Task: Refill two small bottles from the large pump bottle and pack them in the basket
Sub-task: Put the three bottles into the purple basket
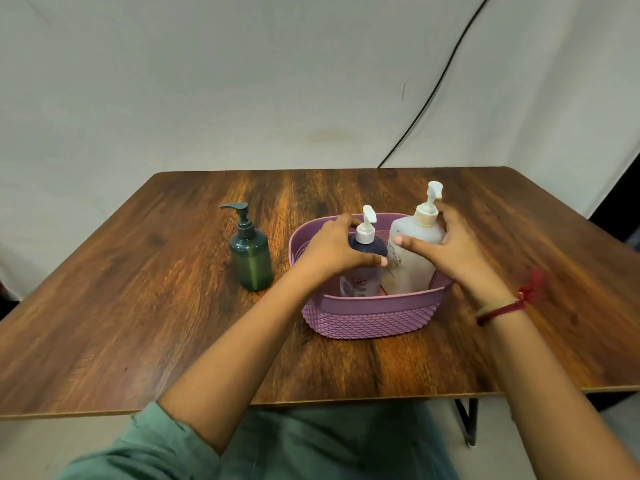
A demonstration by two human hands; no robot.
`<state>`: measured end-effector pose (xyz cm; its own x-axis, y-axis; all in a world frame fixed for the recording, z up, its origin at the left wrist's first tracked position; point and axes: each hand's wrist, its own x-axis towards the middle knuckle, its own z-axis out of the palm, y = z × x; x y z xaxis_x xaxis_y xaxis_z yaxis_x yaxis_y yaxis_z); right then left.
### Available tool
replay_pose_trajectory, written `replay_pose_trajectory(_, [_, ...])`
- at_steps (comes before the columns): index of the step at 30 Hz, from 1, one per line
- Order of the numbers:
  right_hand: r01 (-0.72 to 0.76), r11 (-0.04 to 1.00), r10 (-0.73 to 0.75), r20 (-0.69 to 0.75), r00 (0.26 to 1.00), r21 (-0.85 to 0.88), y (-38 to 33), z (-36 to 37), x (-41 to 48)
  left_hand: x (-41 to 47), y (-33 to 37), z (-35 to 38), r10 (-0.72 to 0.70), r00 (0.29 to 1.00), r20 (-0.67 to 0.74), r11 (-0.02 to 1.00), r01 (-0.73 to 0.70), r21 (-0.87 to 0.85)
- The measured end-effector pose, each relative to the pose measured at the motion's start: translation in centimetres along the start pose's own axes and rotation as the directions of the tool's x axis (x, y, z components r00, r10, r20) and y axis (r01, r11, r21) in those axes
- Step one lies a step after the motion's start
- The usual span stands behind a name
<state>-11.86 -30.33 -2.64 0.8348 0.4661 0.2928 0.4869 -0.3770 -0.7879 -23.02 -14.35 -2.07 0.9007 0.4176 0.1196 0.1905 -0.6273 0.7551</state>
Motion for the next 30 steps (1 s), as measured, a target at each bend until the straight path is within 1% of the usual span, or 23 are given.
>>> replay_pose_trajectory(3, [0.024,0.99,-0.007,-0.13,0.991,0.136,-0.9,-0.9,0.1,-0.3,0.8,-0.4,0.011,1.0,-0.026,0.968,-0.017,-0.252])
replay_pose_trajectory(4, [0.05,0.981,-0.017,-0.175,0.984,0.186,-1.3,-1.0,0.3,-0.3,1.2,-0.4,0.014,1.0,-0.01,0.947,-0.016,-0.321])
replay_pose_trajectory(5, [0.079,0.971,-0.031,-0.208,0.978,0.224,-1.6,-1.2,0.5,-0.4,1.5,-0.4,0.024,0.999,0.023,0.937,-0.014,-0.35])
replay_pose_trajectory(7, [0.129,0.963,-0.067,-0.252,0.965,0.237,-2.2,-1.1,0.7,-0.4,1.8,-0.2,0.052,0.996,0.077,0.944,-0.024,-0.329])
replay_pose_trajectory(9, [0.155,0.964,-0.087,-0.293,0.952,0.216,-2.3,-0.7,0.9,-0.2,1.7,0.0,0.052,0.996,0.074,0.942,-0.025,-0.334])
replay_pose_trajectory(15, [0.172,0.969,-0.095,-0.374,0.923,0.178,-1.8,-0.1,1.5,0.5,0.6,0.1,0.003,0.994,0.107,0.896,0.045,-0.443])
replay_pose_trajectory(18, [0.183,0.973,-0.116,-0.39,0.913,0.138,-1.8,0.3,1.1,0.7,0.5,0.4,0.018,0.995,0.102,0.897,0.029,-0.441])
replay_pose_trajectory(23, [0.169,0.965,-0.084,-0.376,0.923,0.198,-1.9,0.4,0.7,0.7,0.6,0.4,0.008,0.995,0.095,0.892,0.036,-0.451])
replay_pose_trajectory(25, [0.144,0.971,-0.065,-0.369,0.927,0.191,-2.1,0.5,0.3,0.5,0.6,0.3,0.002,0.995,0.095,0.901,0.04,-0.433])
replay_pose_trajectory(27, [0.16,0.974,-0.08,-0.415,0.906,0.16,-2.6,0.6,-0.8,0.2,0.5,0.0,-0.01,0.997,0.077,0.908,0.042,-0.417])
replay_pose_trajectory(28, [0.201,0.969,-0.117,-0.454,0.884,0.141,-3.0,0.8,-1.6,-0.2,0.4,-0.3,-0.004,0.999,0.048,0.917,0.023,-0.397])
replay_pose_trajectory(30, [0.306,0.948,-0.218,-0.525,0.823,0.087,-4.2,1.2,-3.4,-1.2,0.2,-1.1,0.049,0.997,-0.057,0.952,-0.064,-0.299])
